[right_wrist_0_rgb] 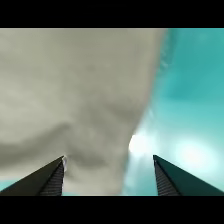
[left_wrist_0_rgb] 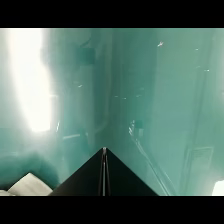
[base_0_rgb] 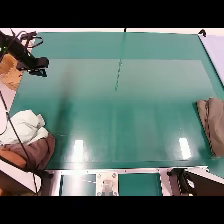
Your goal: Fold the shirts.
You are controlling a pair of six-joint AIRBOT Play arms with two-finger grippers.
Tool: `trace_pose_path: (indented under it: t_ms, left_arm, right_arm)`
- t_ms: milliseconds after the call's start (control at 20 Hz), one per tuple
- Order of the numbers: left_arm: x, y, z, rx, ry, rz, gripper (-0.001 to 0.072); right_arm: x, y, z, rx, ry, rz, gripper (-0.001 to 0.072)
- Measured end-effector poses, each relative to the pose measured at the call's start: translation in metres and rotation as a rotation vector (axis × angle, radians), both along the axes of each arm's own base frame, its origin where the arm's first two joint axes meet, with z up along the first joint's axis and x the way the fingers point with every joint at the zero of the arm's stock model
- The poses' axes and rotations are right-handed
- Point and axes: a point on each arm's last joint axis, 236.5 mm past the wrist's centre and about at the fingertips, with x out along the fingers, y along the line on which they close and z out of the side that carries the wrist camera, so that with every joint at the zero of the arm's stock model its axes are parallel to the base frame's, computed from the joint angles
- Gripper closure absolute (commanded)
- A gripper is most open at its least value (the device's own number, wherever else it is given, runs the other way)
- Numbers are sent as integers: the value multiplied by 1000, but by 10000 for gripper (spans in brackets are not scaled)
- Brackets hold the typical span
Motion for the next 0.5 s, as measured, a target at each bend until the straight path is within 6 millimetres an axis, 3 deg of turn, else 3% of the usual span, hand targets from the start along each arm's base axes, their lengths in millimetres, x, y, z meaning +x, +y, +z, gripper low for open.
trace_pose_path:
  t_ms: [100,150,200,350,500]
  left_arm:
    - [2,-7,3,-25,-17,-21,688]
    - [2,-11,9,-42,-34,-34,688]
    - [3,-16,17,-59,-57,-45,688]
    - [-4,-27,42,-96,-118,-64,688]
    - [-32,-34,53,-116,-119,-69,688]
  right_arm:
    - [3,5,13,31,6,-11,650]
    - [18,8,22,40,-24,4,699]
    - [36,12,32,40,-60,32,700]
    - [120,32,71,-12,-193,237,701]
    - [200,95,102,-32,-281,536,701]
